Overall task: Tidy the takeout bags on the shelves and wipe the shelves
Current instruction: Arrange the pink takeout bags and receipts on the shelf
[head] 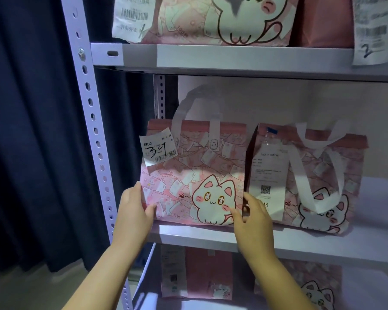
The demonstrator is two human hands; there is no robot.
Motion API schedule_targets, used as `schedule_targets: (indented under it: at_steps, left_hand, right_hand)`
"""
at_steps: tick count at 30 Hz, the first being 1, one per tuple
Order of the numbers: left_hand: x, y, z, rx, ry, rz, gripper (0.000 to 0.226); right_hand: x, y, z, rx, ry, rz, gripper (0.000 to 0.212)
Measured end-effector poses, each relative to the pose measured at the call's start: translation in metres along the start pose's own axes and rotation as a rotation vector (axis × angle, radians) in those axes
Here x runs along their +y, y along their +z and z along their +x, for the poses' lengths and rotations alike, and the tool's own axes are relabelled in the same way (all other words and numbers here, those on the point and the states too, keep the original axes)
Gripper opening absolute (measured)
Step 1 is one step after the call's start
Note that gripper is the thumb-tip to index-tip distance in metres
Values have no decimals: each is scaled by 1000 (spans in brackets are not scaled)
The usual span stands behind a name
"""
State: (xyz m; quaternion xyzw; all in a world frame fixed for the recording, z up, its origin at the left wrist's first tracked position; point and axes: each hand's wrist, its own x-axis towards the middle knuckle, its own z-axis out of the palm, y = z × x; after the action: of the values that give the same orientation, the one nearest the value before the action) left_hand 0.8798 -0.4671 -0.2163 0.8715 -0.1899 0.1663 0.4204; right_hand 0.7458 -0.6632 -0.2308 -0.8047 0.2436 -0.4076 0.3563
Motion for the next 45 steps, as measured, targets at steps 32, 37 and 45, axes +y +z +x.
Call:
schedule_targets:
  at_steps: [32,37,45]
  left_hand:
    - [82,17,-53,-185,480,-196,35]
    - [119,55,-64,-133,512,-202,31]
    - [167,114,-79,-24,412,-194,40]
  right_hand:
    - [24,-103,-25,221,164,-81,13]
    - [61,-140,3,315,152,-110,28]
    - [119,-176,59,147,180,-97,34]
